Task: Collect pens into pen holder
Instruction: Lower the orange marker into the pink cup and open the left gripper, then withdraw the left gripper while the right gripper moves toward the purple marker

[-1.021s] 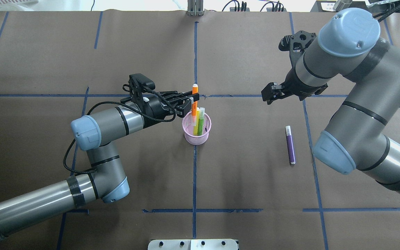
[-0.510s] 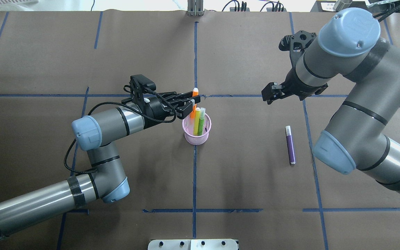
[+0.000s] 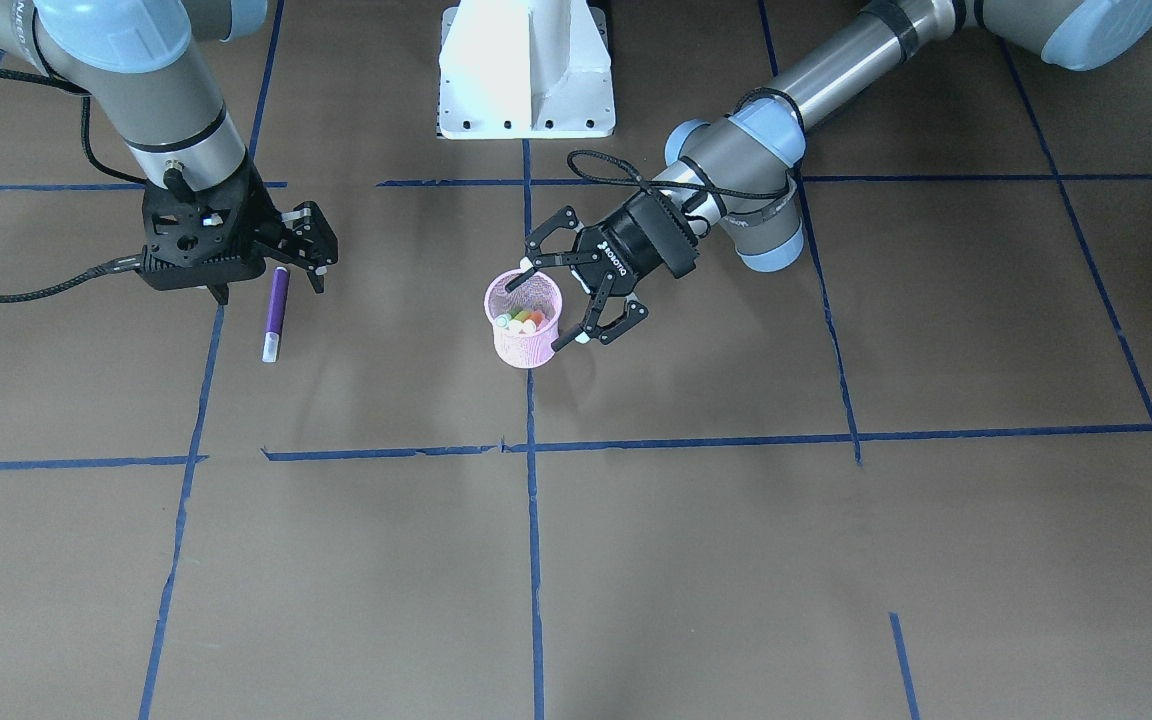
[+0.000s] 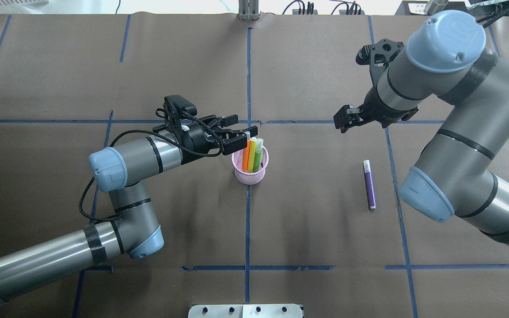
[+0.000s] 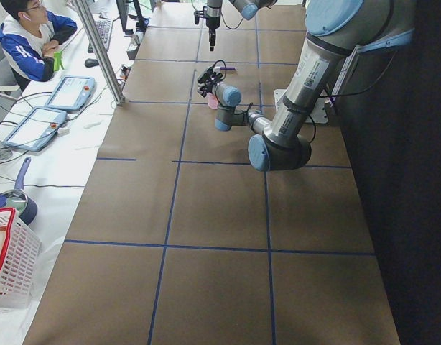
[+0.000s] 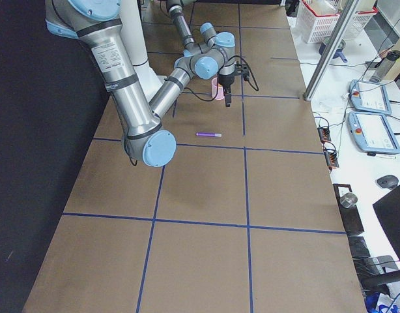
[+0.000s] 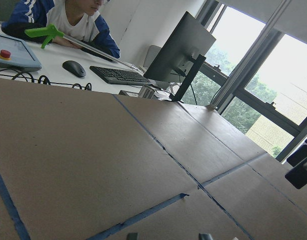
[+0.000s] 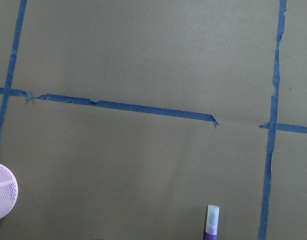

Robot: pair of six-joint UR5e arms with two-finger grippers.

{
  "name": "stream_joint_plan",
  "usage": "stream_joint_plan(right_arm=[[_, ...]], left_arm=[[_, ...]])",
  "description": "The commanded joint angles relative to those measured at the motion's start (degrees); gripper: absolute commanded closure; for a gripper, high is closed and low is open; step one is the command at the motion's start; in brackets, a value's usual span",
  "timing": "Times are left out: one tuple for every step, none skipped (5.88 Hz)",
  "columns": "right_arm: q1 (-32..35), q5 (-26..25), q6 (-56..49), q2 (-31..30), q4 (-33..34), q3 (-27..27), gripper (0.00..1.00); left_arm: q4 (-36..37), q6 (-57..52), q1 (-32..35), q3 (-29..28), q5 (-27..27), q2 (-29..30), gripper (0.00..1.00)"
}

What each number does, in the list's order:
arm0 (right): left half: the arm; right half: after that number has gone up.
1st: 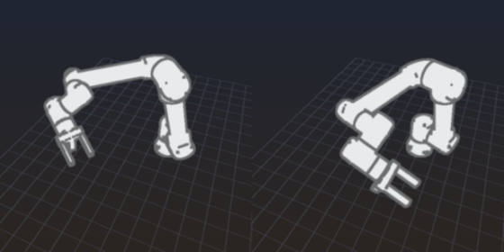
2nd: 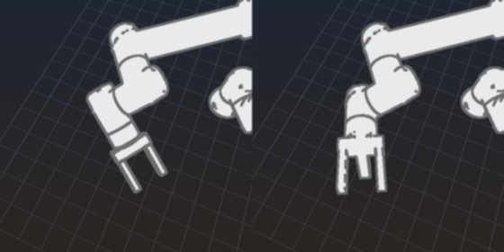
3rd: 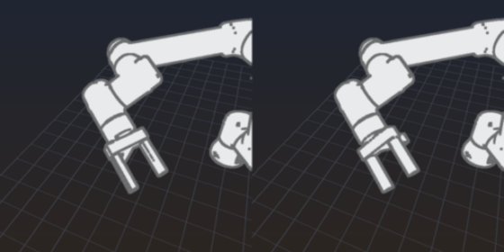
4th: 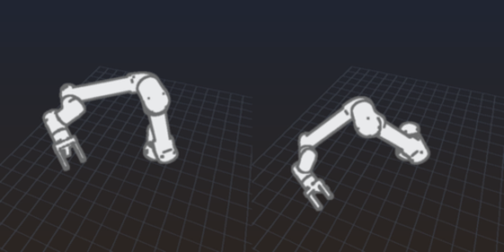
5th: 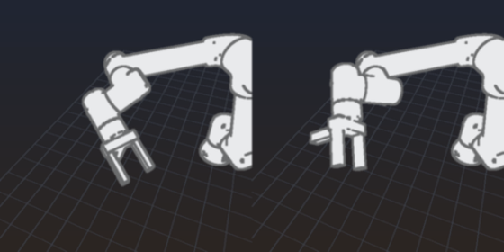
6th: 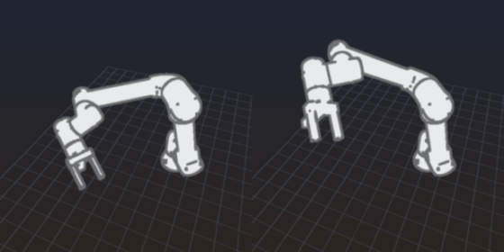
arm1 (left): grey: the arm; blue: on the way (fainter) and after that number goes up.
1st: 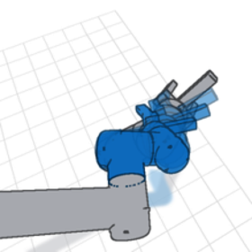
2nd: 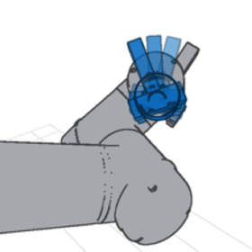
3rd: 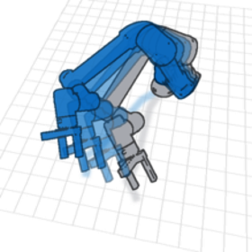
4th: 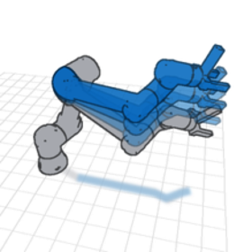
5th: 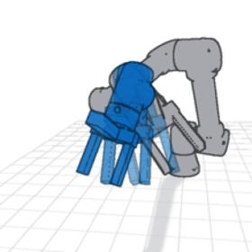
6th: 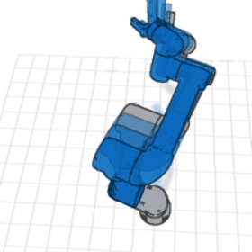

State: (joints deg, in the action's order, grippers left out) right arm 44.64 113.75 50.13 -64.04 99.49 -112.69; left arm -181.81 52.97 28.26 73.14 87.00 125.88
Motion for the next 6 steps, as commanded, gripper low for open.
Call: stream_joint_plan(right_arm=[[0.01,0.32,-0.12,-2.21,-0.09,0.1,0.0],[-0.17,0.41,-0.04,-3.45,-2.7,0.71,0.0],[-1.47,0.33,-0.3,-5.89,-5.86,1.07,0.0],[-3.05,-0.02,-0.21,-6.7,-10.15,3.59,0.0],[-3.5,-0.02,-0.04,-7.67,-16.03,7.8,0.0],[-3.85,-0.02,0.31,-8.63,-21.39,10.19,0.0]], left_arm=[[4.84,-0.06,4.58,3.74,7.08,-2.02,0.14],[11.06,-0.06,8.18,8.46,11.92,-5.0,0.06],[18.61,0.03,12.05,10.86,18.32,-5.29,0.0],[21.9,0.03,13.48,13.41,19.42,-7.99,0.0],[26.54,-0.06,15.41,14.65,23.09,-9.41,0.0],[30.85,0.03,19.86,14.84,29.74,-9.51,0.0]])
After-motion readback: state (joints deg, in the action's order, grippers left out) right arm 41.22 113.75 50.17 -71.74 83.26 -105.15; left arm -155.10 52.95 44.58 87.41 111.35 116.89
